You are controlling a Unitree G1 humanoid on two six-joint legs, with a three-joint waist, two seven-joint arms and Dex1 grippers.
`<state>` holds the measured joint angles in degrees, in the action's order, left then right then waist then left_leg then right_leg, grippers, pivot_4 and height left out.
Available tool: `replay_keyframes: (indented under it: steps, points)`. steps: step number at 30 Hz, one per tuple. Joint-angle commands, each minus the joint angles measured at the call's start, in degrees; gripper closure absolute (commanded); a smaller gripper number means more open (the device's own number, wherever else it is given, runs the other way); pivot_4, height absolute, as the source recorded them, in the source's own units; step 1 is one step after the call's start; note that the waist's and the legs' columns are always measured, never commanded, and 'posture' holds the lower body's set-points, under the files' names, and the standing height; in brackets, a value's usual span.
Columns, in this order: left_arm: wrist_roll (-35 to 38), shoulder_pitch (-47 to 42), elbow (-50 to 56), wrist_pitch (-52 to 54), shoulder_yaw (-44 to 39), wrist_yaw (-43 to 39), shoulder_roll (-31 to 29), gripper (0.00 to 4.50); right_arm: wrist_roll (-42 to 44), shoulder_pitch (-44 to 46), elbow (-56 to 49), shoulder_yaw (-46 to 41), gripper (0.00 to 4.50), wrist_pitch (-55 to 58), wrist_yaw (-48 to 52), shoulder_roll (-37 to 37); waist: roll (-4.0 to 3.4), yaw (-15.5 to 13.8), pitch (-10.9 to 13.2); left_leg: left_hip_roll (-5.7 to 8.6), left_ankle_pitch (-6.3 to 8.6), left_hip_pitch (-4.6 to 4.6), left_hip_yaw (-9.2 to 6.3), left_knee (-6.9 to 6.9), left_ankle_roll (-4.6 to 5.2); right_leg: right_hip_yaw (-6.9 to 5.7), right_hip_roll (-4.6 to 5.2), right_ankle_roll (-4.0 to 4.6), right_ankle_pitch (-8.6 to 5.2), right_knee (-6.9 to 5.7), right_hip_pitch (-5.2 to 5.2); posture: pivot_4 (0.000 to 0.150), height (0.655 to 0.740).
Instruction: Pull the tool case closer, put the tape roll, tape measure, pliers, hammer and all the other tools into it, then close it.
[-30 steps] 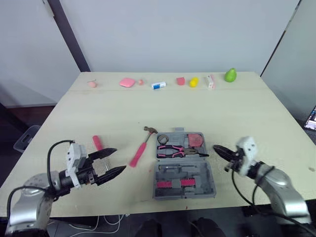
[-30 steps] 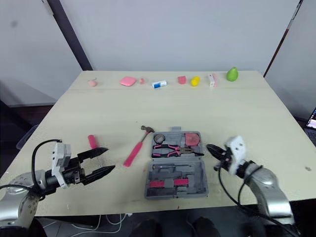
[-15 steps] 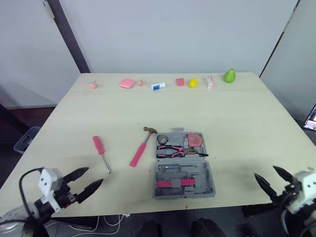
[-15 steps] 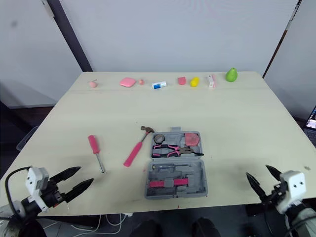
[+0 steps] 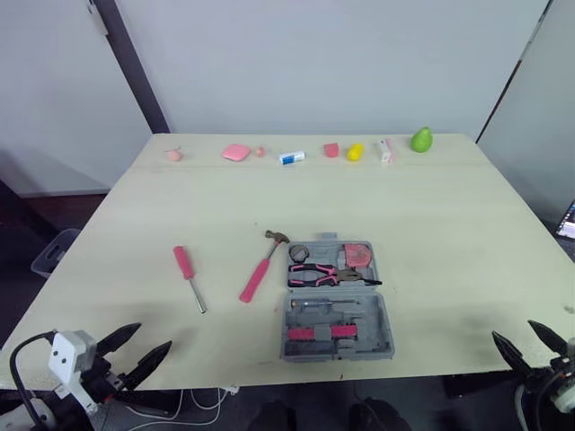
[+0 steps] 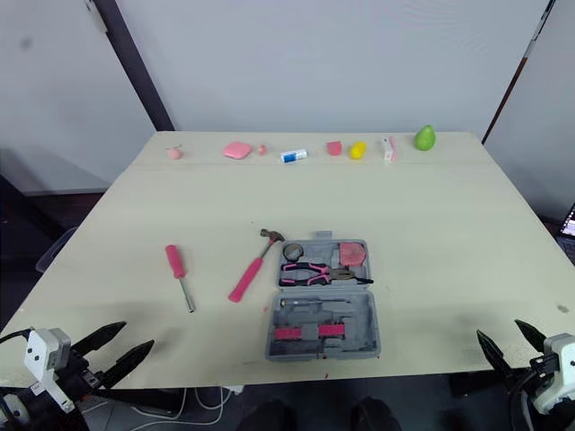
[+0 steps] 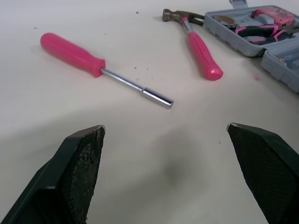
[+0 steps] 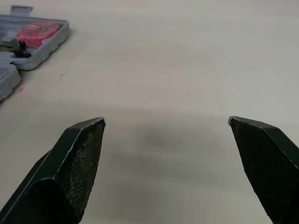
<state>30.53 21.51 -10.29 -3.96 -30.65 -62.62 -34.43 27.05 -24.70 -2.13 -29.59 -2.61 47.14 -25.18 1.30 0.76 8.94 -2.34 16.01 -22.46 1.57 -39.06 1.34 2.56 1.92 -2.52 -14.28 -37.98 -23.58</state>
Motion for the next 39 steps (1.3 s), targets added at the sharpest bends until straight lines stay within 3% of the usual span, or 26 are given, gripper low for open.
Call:
replay_keyframes:
  steps: [1, 11, 23, 30, 39]
  points:
    - [0.4, 0.1, 3.0, 0.7, 0.0, 1.1, -0.1, 0.0, 1.3, 0.7, -2.4, 0.3, 0.06, 0.5, 1.1, -1.8, 0.0, 0.0, 0.0, 0.0, 0.0, 0.0, 0.0, 0.0, 0.0, 0.0, 0.0, 0.0, 0.0, 0.0, 0.0, 0.15, 0.74]
    - [-2.8, -5.4, 10.8, 5.4, 4.2, 12.7, 2.2, 0.0, 4.4, 7.7, -14.2, 10.0, 0.06, 8.6, 4.9, -6.7, 0.01, 0.0, 0.0, 0.02, 0.0, 0.0, -0.07, -0.01, 0.0, -0.02, -0.06, -0.03, 0.04, -0.02, 0.04, 0.15, 0.74]
    - [-7.8, -17.8, 18.1, 19.8, 16.0, 27.2, 4.8, 0.0, 1.7, 14.0, -18.1, 17.4, 0.06, 8.2, 6.2, -7.9, 0.03, -0.3, 0.0, 0.17, -0.01, -0.09, -0.26, -0.08, 0.0, -0.12, -0.09, -0.22, 0.15, 0.0, 0.1, 0.15, 0.74]
    - [-14.4, -33.6, 9.5, 25.4, 24.3, 36.4, 10.9, 0.0, 0.5, 17.8, -17.6, 19.1, 0.06, 8.4, 5.8, -8.1, 0.01, -0.1, 0.0, 0.22, -0.01, -0.1, -0.29, -0.08, 0.0, -0.11, -0.2, -0.23, 0.17, -0.02, 0.09, 0.15, 0.74]
    - [-20.4, -49.5, -8.1, 28.4, 29.1, 38.8, 13.6, 0.0, 1.9, 23.2, -22.2, 19.9, 0.06, 14.1, 3.1, -9.8, 0.03, -0.2, 0.0, 0.25, -0.02, -0.22, -0.4, -0.18, -0.01, -0.21, -0.27, -0.23, 0.19, -0.02, 0.09, 0.15, 0.74]
